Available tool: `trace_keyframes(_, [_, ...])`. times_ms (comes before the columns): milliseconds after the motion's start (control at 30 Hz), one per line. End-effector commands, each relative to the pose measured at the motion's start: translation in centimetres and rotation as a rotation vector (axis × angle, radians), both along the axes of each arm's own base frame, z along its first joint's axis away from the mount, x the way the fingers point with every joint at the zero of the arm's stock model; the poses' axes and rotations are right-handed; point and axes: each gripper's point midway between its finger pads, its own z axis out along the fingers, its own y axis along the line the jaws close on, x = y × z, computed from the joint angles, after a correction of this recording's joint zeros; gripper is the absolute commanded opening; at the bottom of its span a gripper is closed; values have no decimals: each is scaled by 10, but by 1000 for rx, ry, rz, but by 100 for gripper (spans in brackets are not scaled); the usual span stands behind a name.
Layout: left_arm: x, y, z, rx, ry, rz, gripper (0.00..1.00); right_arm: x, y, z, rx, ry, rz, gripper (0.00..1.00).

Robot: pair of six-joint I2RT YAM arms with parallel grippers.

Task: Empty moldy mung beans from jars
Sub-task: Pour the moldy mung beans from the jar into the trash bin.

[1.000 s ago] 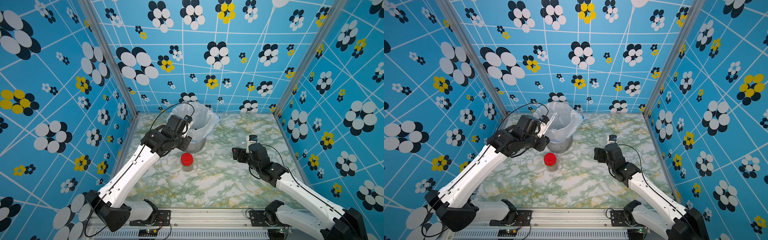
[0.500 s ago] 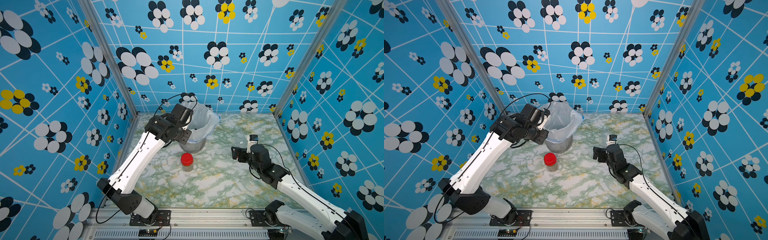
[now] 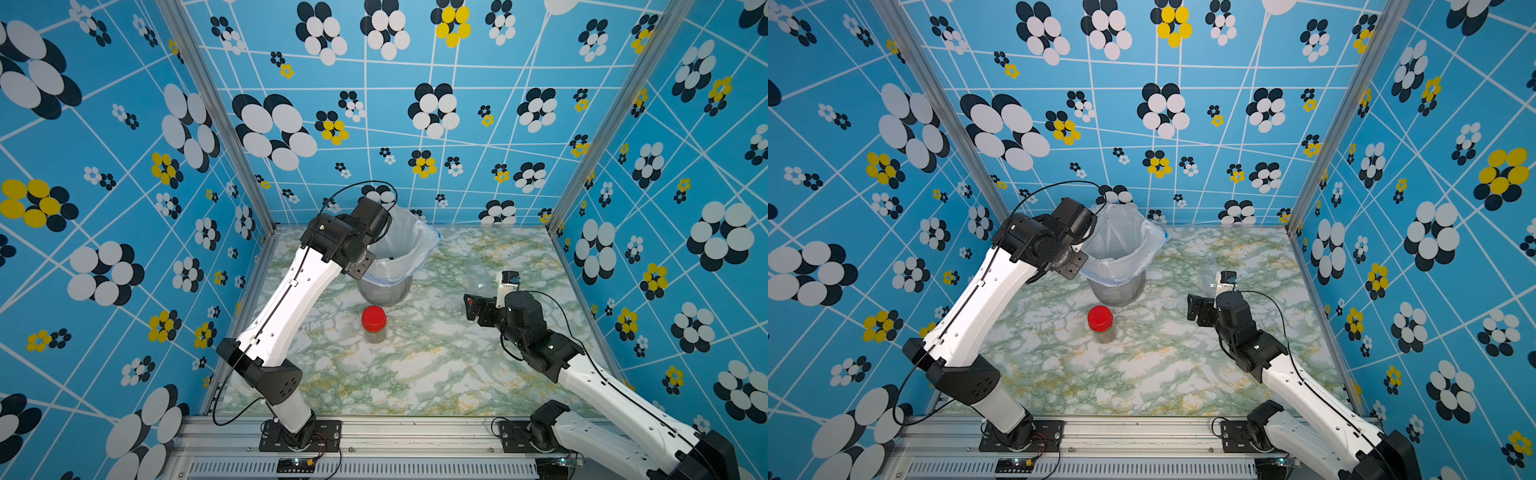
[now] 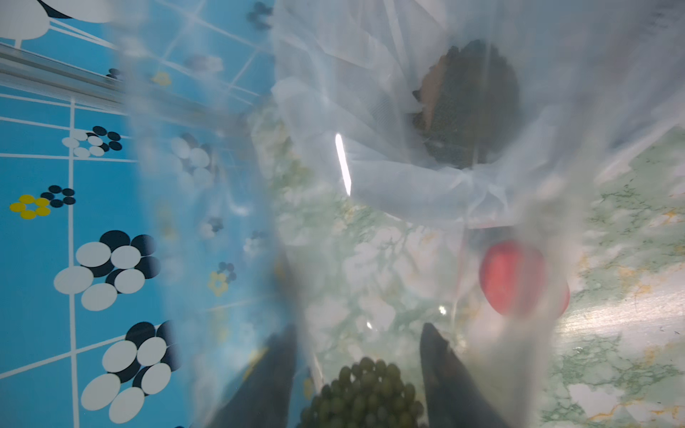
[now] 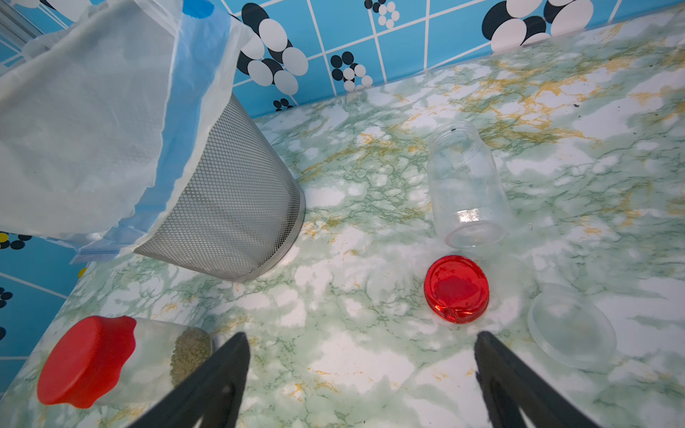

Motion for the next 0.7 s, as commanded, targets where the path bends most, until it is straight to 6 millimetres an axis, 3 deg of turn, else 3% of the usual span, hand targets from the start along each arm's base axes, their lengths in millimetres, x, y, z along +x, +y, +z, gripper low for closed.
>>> trace_keyframes(0, [-4,11,-1,133,67,-22,32,0,0,-2,15,11,-4,97])
trace_keyframes(233, [6,13,-4,224,89,-39,33,0,0,-1,26,11,-7,97])
trace_keyframes(667, [29,27,-7,581,58,-36,35,-3,1,4,37,11,1,97])
